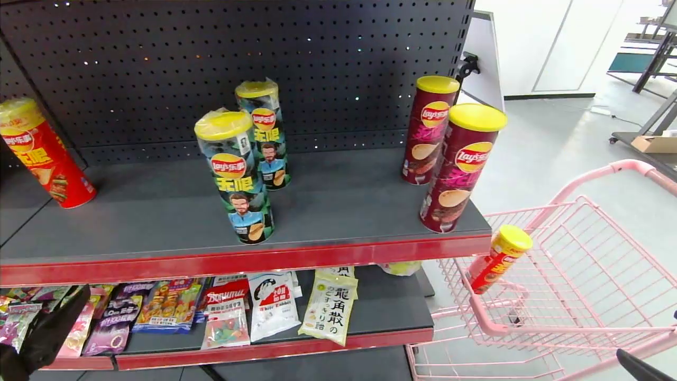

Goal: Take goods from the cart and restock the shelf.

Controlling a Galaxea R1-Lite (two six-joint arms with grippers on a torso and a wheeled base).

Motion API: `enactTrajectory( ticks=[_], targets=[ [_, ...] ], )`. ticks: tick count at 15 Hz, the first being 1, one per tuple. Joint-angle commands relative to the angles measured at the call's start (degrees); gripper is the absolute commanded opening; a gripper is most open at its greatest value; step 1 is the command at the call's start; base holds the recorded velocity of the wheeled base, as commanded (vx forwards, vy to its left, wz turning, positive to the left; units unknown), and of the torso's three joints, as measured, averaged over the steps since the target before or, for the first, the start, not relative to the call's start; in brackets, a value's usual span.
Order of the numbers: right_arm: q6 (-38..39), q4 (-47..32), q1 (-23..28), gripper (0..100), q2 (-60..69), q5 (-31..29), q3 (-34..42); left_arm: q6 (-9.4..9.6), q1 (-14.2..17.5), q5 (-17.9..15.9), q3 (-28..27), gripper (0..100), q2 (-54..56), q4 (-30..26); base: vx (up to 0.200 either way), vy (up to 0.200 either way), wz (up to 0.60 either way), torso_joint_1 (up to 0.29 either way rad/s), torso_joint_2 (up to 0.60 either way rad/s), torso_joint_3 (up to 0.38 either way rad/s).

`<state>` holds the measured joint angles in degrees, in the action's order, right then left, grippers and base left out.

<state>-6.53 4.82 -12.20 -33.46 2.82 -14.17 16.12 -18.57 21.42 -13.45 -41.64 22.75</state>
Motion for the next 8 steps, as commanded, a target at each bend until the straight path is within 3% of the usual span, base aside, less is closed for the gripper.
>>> enactTrajectory(
  ticks=[1,5,7,8],
  targets=[
    [-0.06,0.02,-0.01,100,-0.64,0.0,-0.16,0.06,0.02,0.03,0.09,100,-0.1,0.1,0.0,-0.2,0.0,0.002,0.01,0.002],
    [-0.06,0.02,0.07,100,-1.25,-0.09,-0.42,0.23,-0.07,-0.33,1.76,100,5.52,-1.04,0.0,0.0,0.0,0.0,0.0,0.0],
    [-0.06,0.02,0.07,100,-1.34,-0.09,-0.42,0.32,-0.15,-0.85,2.72,100,11.15,-4.99,0.0,0.0,0.0,0.0,0.0,0.0],
    [-0.15,0.02,0.07,100,-1.34,-0.09,-0.34,0.32,-0.15,-2.08,2.46,100,16.59,-10.36,0.0,0.0,0.0,0.0,0.0,0.0]
  ],
)
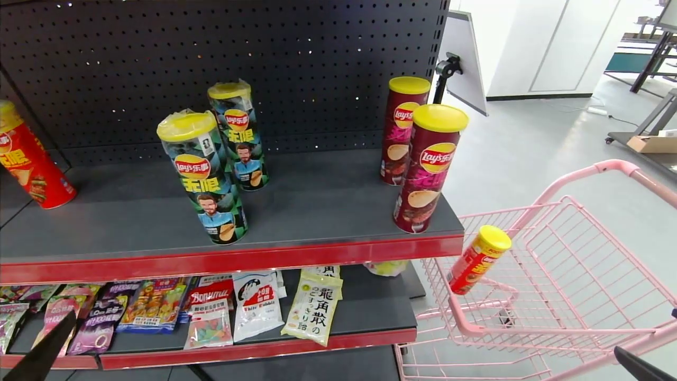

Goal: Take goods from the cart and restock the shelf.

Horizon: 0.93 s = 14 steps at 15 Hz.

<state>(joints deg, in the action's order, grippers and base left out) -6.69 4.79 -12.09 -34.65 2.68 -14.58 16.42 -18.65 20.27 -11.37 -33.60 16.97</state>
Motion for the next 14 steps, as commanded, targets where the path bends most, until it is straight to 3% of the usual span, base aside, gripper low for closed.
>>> enactTrajectory(
  ticks=[1,4,5,14],
  targets=[
    [-0.51,-0.04,-0.04,100,-0.16,0.04,0.08,0.01,-0.07,-1.99,-0.14,100,12.42,-8.88,0.0,0.0,0.0,0.0,0.0,0.0],
    [-1.22,-0.04,-0.04,100,-0.25,0.13,0.34,0.98,-0.07,-2.08,-1.19,100,19.27,-16.35,0.0,0.0,0.0,0.0,0.0,0.0],
    [-1.22,-0.04,-0.04,100,-0.25,0.13,0.34,1.25,-0.07,-2.08,-1.19,100,19.8,-16.62,0.0,0.0,0.0,0.0,0.0,0.0],
    [-1.22,0.04,0.05,100,-0.51,0.04,0.17,1.33,-0.07,-2.08,-1.46,100,20.33,-16.71,0.0,0.0,-0.6,0.003,0.0,0.002]
  ],
)
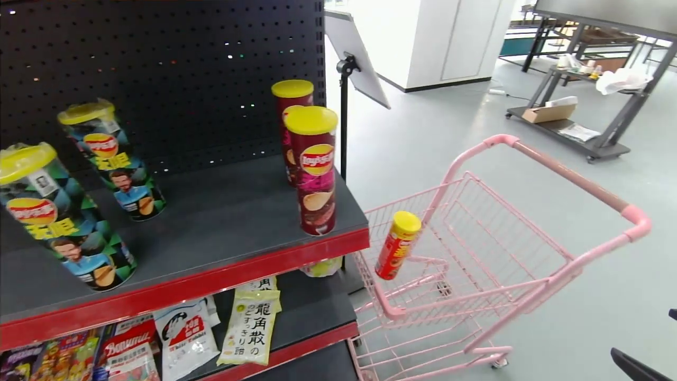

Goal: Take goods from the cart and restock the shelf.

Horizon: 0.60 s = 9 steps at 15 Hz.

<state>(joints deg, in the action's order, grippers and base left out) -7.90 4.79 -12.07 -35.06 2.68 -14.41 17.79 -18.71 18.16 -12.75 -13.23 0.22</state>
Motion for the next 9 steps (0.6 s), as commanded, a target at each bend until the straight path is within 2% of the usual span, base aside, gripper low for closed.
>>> enactTrajectory(
  ticks=[1,6,9],
  targets=[
    [-0.01,0.04,0.03,100,-0.1,0.04,0.0,-0.03,-0.01,0.03,-0.17,100,-0.04,0.04,0.0,0.0,0.0,0.0,0.0,0.0],
    [-0.01,0.04,0.03,100,-0.45,-0.05,0.35,-0.03,-0.01,0.03,-0.34,100,-0.04,-0.04,0.0,0.0,0.0,0.0,0.0,0.0],
    [-0.01,0.22,0.12,100,-1.77,-0.05,0.35,-0.03,-0.01,0.03,-0.34,100,0.04,-0.04,0.0,0.0,0.0,-0.103,0.27,0.162]
  ],
)
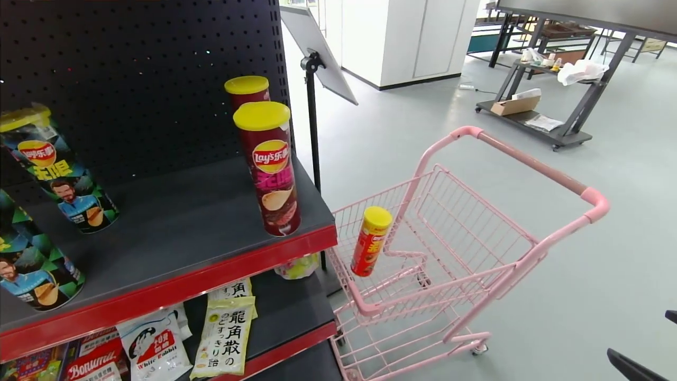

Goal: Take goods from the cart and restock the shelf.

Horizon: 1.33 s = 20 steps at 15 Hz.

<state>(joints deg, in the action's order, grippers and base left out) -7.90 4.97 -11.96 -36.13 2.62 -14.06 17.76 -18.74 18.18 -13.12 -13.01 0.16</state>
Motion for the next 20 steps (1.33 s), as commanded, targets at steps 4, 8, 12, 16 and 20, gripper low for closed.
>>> enactTrajectory(
  ticks=[4,8,12,16,20],
  targets=[
    [-0.01,0.3,0.01,100,-2.19,0.02,-0.18,-0.01,0.02,0.11,0.37,100,0.35,-0.25,0.0,0.0,0.0,-0.144,0.38,0.229],
    [-0.01,0.39,0.01,100,-3.68,0.02,-0.27,0.26,0.02,0.11,0.55,100,1.49,-1.3,0.0,0.0,0.0,-0.171,0.46,0.294],
    [0.08,0.48,0.01,100,-5.7,0.1,-0.45,0.26,0.02,0.11,0.72,100,1.58,-1.3,0.0,0.0,0.0,-0.178,0.54,0.358],
    [0.08,0.56,1.41,100,-9.39,0.19,-1.33,0.34,0.02,0.11,0.55,100,1.58,-1.3,0.0,0.0,0.0,-0.144,0.48,0.338],
    [7.11,9.53,1.24,100,-26.18,4.85,-10.11,0.26,0.02,-0.25,0.02,100,1.23,-1.3,0.0,0.0,0.0,-0.027,0.09,0.072]
  ],
)
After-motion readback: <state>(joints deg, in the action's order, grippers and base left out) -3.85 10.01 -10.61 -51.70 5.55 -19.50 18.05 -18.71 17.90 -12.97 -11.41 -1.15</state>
